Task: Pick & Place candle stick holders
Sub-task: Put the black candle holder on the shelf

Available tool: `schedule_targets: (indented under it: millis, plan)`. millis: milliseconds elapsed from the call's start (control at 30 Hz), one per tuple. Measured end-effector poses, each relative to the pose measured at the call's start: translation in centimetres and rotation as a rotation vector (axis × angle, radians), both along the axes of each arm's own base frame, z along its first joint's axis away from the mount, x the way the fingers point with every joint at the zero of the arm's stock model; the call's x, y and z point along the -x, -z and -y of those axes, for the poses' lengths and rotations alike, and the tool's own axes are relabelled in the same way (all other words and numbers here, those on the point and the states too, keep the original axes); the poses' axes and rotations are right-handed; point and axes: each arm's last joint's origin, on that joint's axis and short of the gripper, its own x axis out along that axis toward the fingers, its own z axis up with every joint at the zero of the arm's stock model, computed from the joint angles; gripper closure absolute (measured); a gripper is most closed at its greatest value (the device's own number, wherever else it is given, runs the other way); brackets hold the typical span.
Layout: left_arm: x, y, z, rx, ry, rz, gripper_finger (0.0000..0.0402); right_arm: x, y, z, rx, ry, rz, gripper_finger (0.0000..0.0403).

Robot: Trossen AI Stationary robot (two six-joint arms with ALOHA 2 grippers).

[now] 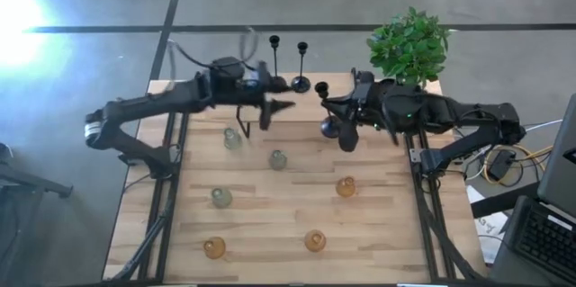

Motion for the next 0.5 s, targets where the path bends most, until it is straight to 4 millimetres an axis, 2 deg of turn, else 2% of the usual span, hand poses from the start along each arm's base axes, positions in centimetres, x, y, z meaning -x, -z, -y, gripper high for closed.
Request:
schedule_targets:
  millis: [167, 333, 500]
  plan:
    - [4.4, -1.9, 0.5, -0.139, -0.215, 0.073, 0.0186, -0.1, 4.2, 1.6, 0.032, 0.110, 0.093, 0.0394]
    - [7.7, -1.9, 1.1, -0.189, -0.339, 0.148, 0.0188, 1.1, 7.5, 4.6, 0.103, 0.245, 0.263, 0.0394]
    - [9.6, -1.1, 1.5, -0.202, -0.426, 0.200, 0.0189, 1.6, 10.1, 7.5, 0.153, 0.332, 0.223, 0.0394]
